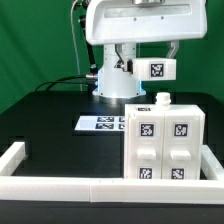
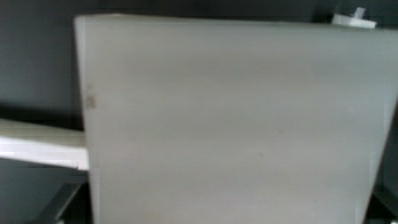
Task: Assemble cabinet
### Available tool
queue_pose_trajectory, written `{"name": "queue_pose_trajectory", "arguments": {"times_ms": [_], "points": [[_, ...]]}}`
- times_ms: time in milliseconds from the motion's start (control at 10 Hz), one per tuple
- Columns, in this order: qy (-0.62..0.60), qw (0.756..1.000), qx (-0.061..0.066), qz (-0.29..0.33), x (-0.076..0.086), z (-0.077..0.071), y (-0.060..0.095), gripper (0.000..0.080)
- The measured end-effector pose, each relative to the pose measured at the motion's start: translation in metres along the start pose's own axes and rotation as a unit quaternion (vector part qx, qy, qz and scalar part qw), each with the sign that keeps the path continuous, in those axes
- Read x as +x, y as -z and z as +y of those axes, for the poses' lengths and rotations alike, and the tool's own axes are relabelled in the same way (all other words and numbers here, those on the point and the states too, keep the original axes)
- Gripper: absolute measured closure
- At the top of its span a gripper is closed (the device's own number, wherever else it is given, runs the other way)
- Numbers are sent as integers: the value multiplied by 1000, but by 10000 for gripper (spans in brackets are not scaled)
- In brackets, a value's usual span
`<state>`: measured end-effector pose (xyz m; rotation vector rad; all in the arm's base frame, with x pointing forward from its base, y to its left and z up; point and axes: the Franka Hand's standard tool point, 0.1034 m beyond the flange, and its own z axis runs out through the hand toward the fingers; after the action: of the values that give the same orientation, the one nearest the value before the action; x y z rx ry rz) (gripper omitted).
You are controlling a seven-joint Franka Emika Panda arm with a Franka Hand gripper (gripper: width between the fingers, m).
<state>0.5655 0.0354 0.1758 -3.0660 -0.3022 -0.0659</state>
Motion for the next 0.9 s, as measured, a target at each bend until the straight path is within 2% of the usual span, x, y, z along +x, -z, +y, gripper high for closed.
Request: {"name": "queue_pose_trajectory", "arguments": {"times_ms": [100, 200, 400, 900], "points": [[3, 1000, 3, 1, 18, 1, -2, 239], [4, 1000, 5, 2, 29, 2, -6, 239], [6, 1000, 7, 5, 42, 1, -10, 239], [7, 1000, 6, 10, 45, 2, -12, 239]]}}
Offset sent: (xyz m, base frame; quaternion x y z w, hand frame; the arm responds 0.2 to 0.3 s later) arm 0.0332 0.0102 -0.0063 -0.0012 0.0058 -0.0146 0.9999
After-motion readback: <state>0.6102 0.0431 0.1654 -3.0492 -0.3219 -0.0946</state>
